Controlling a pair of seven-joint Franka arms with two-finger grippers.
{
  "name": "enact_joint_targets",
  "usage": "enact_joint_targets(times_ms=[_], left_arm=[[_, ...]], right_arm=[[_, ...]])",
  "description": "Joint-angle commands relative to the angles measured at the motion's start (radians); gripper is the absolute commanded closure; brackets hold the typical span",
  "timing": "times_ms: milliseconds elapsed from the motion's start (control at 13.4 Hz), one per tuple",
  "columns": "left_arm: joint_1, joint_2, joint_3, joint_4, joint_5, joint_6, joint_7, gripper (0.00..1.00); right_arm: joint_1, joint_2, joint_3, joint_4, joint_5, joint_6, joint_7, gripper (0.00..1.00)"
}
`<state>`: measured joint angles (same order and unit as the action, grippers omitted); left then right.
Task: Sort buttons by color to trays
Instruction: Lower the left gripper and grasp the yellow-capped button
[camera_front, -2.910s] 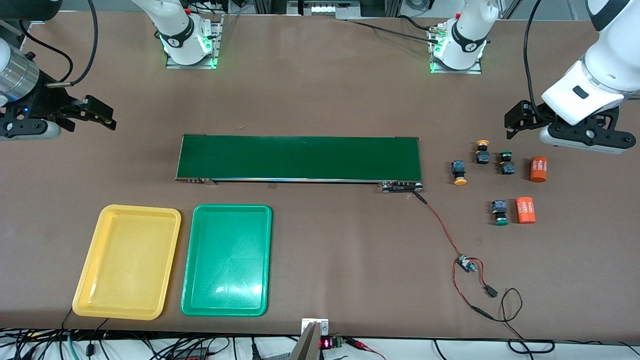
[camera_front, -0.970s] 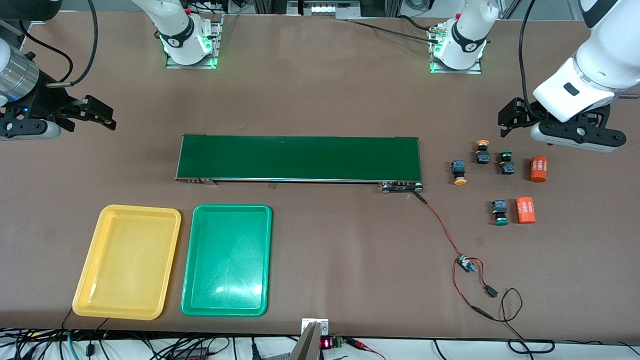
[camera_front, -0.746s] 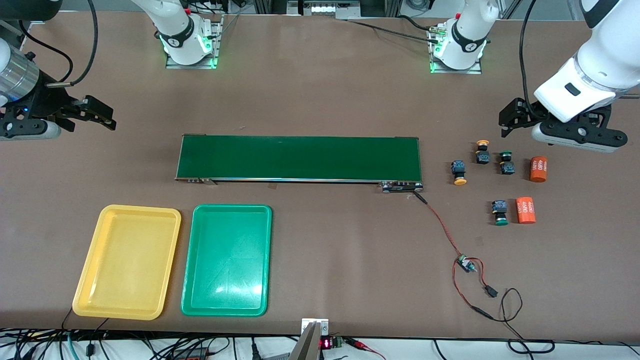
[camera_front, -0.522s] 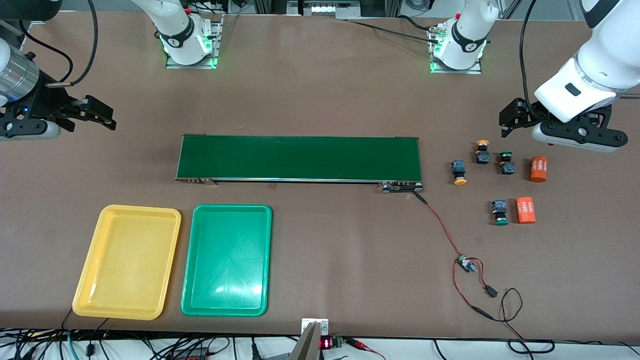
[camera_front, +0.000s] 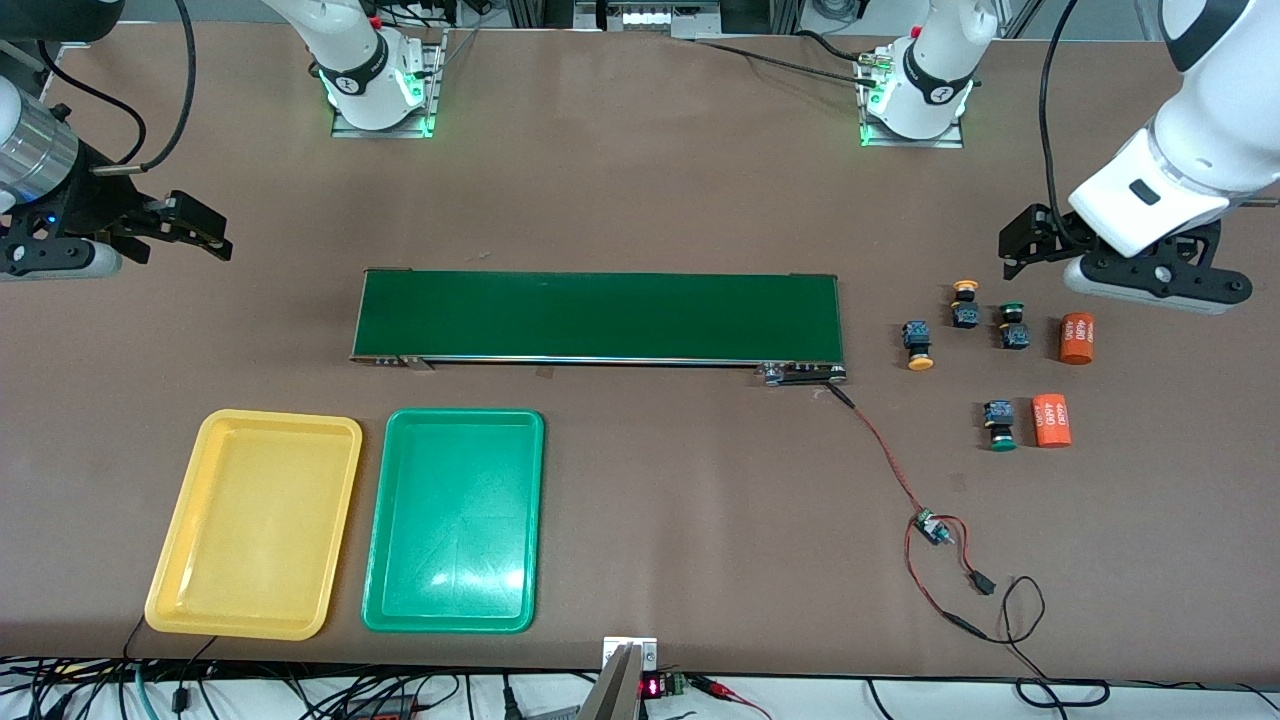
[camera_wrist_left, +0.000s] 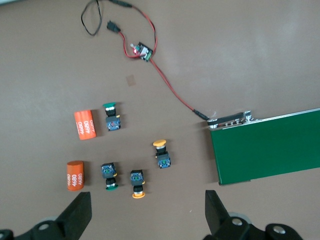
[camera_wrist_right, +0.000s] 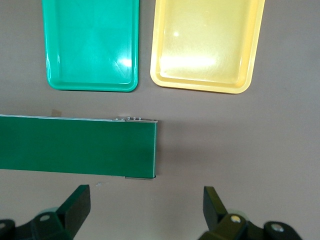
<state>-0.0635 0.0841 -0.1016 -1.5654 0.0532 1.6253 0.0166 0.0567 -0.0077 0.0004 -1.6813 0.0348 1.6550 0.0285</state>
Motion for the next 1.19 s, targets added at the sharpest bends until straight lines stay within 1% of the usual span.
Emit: enact_joint_targets(times_ms=[0, 149, 373, 448, 522, 672, 821, 970, 1119], left_arm=[[0.028, 0.078, 0.002, 0.041, -0.010, -0.025, -0.009, 0.00], [0.040, 0.120, 0.003, 0.028, -0.009, -0.036, -0.006, 0.00], [0.060, 0.229, 0.002, 0.015, -0.010, -0.050, 0.002, 0.00], [0.059, 0.243, 0.002, -0.010, -0.010, -0.045, 0.000, 0.00], [0.054, 0.244, -0.001, -0.059, -0.009, -0.032, -0.009, 0.00], [0.054, 0.226, -0.007, -0.184, -0.009, 0.081, -0.030, 0.00], [0.059, 0.207, -0.007, -0.324, -0.010, 0.233, -0.046, 0.00], [0.056, 0.204, -0.007, -0.427, -0.010, 0.341, -0.090, 0.00], [0.057, 0.215, -0.009, -0.539, -0.010, 0.514, -0.103, 0.00]], right_arm=[[0.003, -0.003, 0.001, -0.001, -0.009, 0.003, 0.014, 0.00], [0.003, -0.003, 0.001, -0.001, -0.009, 0.005, 0.014, 0.00], [0.003, -0.003, 0.001, -0.001, -0.007, 0.005, 0.014, 0.00], [0.003, -0.003, 0.001, -0.001, -0.007, 0.003, 0.016, 0.00], [0.003, -0.003, 0.001, -0.001, -0.007, 0.003, 0.016, 0.00], [0.006, -0.003, 0.001, -0.001, -0.007, 0.006, 0.019, 0.00], [0.014, -0.003, 0.004, 0.000, -0.007, 0.006, 0.059, 0.00], [0.025, -0.003, 0.004, 0.000, -0.007, 0.006, 0.062, 0.00], [0.026, -0.003, 0.004, 0.000, -0.009, 0.009, 0.062, 0.00]])
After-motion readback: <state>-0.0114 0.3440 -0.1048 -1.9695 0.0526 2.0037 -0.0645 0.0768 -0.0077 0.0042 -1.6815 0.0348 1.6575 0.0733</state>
